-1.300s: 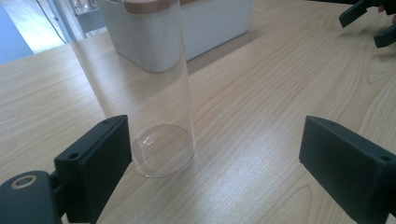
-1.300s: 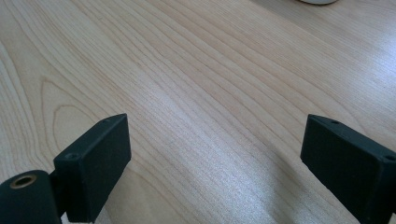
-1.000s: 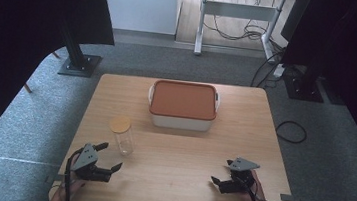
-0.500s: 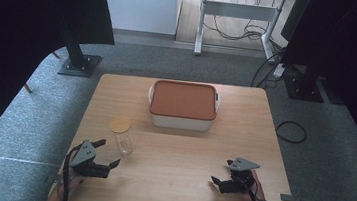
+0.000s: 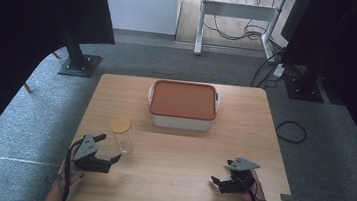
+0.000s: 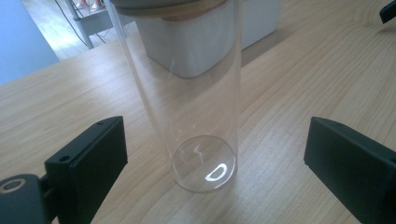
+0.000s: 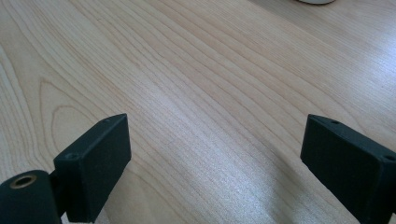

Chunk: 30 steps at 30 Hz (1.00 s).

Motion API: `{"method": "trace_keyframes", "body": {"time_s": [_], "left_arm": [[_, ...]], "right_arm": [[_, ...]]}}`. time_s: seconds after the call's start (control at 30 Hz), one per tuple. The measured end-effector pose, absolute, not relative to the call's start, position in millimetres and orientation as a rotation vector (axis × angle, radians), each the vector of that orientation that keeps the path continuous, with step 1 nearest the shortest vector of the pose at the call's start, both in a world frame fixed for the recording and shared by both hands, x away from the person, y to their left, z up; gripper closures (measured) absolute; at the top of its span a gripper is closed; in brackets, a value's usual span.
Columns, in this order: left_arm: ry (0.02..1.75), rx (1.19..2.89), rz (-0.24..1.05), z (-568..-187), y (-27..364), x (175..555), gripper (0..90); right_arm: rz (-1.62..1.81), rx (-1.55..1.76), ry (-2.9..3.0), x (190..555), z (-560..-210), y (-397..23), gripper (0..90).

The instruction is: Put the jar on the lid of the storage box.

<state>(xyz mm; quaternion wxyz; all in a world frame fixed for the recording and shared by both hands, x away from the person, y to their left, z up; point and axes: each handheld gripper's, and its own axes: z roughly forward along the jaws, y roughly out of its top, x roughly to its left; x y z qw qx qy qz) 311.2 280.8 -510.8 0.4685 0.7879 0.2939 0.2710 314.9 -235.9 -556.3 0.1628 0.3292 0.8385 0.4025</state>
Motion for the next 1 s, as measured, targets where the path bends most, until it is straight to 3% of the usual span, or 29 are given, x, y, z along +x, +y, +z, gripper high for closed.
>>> {"method": "trace_keyframes", "body": {"time_s": [1.0], "left_arm": [[0.725,1.936,0.677,-499,278,341,3.6]], "right_arm": [[1.135,0.934,2.392,315,-556,-235,8.0]]}}
